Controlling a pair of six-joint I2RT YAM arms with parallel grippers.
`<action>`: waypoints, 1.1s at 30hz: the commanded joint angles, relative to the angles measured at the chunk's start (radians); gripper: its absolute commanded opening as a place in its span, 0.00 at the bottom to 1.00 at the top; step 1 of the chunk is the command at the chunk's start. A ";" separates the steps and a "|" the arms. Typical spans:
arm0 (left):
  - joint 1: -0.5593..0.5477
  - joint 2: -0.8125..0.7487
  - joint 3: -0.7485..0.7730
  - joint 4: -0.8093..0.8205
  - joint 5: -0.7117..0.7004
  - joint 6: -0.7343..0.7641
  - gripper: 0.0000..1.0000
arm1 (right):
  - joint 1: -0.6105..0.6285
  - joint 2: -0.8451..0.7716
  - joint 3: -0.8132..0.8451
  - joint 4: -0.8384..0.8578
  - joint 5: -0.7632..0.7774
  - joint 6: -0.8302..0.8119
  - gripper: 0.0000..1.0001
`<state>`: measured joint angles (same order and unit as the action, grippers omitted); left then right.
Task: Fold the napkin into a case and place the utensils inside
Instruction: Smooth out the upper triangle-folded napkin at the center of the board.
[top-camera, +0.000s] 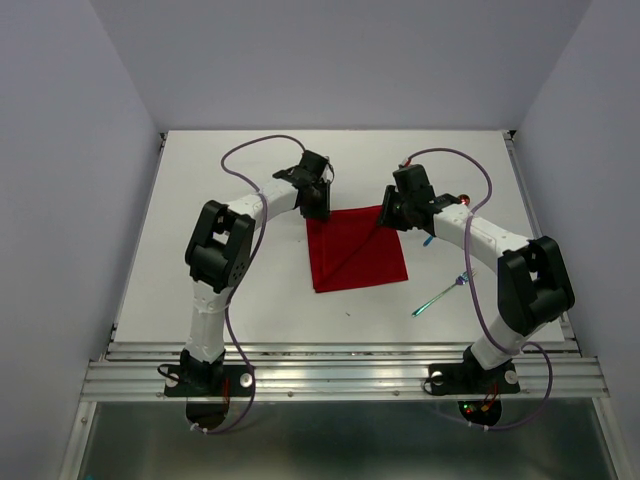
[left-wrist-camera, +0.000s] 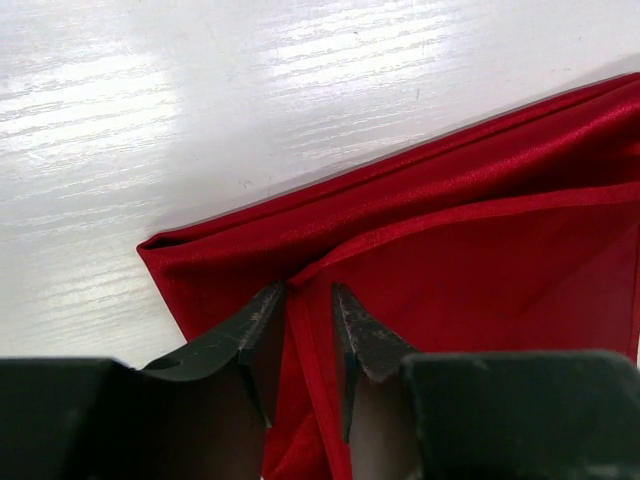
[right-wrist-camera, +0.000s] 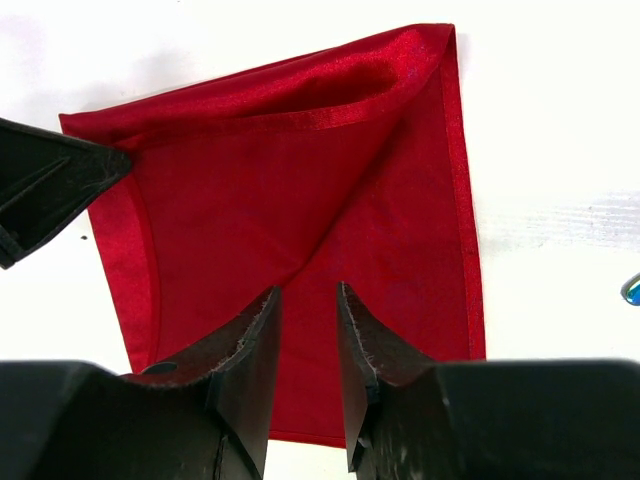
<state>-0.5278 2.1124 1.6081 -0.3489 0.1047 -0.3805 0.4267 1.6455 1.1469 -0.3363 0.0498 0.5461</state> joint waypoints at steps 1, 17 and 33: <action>0.005 -0.002 0.042 -0.004 0.007 0.020 0.32 | 0.003 -0.026 -0.001 -0.001 0.013 -0.006 0.34; 0.023 -0.060 0.038 -0.010 0.015 0.037 0.00 | 0.003 -0.007 0.013 -0.001 0.013 -0.006 0.34; 0.054 -0.078 0.009 0.013 0.072 0.034 0.00 | 0.003 0.114 0.128 -0.006 0.024 -0.040 0.33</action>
<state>-0.4702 2.1117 1.6287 -0.3542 0.1493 -0.3595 0.4267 1.7557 1.2266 -0.3420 0.0559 0.5274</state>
